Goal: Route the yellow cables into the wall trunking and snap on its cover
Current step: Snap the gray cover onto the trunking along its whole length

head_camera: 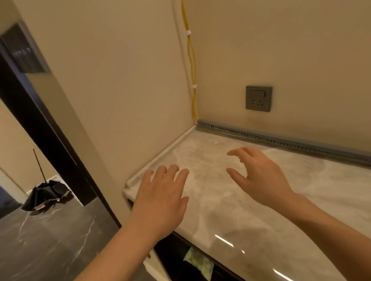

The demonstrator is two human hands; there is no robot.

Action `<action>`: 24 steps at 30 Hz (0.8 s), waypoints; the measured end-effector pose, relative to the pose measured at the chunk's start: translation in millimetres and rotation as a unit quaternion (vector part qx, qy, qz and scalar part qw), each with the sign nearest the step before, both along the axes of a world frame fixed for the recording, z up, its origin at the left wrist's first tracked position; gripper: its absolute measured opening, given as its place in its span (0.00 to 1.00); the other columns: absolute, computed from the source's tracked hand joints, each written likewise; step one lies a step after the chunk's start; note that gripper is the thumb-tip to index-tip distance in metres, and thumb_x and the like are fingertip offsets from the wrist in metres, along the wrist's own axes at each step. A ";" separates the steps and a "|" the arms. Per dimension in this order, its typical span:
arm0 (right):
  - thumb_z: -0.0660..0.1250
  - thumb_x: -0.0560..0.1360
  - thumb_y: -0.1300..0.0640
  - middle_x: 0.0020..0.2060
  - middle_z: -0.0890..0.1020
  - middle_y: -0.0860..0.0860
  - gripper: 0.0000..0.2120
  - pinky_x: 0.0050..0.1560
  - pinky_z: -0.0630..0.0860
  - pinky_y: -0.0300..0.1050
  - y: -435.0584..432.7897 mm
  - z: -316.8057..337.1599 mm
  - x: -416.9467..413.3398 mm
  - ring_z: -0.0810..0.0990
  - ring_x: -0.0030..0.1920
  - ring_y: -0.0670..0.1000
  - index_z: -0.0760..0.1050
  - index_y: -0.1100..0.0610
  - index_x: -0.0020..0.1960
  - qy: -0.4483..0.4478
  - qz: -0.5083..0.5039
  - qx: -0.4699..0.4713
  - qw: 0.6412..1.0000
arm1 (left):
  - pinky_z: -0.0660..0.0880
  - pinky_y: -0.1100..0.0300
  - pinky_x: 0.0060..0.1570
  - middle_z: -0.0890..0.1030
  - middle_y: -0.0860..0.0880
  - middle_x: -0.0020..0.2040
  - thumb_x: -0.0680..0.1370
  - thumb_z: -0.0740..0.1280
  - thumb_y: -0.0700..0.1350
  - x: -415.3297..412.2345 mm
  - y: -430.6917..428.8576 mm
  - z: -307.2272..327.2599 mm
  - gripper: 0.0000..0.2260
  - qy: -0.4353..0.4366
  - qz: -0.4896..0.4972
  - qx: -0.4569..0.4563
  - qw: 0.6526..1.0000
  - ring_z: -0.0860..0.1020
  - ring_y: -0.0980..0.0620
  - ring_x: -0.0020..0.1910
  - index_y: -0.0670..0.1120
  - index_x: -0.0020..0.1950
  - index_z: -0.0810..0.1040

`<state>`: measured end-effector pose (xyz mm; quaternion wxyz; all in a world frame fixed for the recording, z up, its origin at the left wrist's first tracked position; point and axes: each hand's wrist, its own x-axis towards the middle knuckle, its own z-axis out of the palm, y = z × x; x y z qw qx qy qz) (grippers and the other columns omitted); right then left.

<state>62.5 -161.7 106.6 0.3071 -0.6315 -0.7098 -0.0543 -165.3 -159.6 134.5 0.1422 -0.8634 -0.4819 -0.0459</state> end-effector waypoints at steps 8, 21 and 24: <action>0.64 0.75 0.48 0.59 0.76 0.47 0.17 0.51 0.74 0.44 118.7 -27.9 14.5 0.77 0.55 0.48 0.71 0.50 0.63 0.005 -0.050 -0.020 0.999 | 0.53 0.53 0.72 0.60 0.50 0.74 0.79 0.55 0.54 5.4 136.7 -20.4 0.26 -0.001 -0.024 -0.064 0.998 0.59 0.50 0.72 0.48 0.75 0.54; 0.67 0.73 0.54 0.66 0.70 0.53 0.25 0.70 0.56 0.54 285.2 -99.7 32.7 0.65 0.66 0.56 0.67 0.53 0.69 0.003 -0.218 -0.081 0.973 | 0.47 0.54 0.74 0.44 0.45 0.78 0.80 0.58 0.54 75.6 341.1 -80.5 0.34 -0.024 -0.031 -0.272 0.962 0.45 0.47 0.77 0.42 0.77 0.43; 0.68 0.72 0.55 0.71 0.63 0.54 0.29 0.73 0.49 0.55 308.5 -111.1 25.6 0.59 0.70 0.56 0.64 0.52 0.70 0.008 -0.260 -0.082 0.962 | 0.46 0.55 0.74 0.42 0.44 0.78 0.79 0.58 0.55 94.9 370.6 -90.6 0.35 -0.033 -0.047 -0.273 0.960 0.43 0.48 0.77 0.41 0.77 0.42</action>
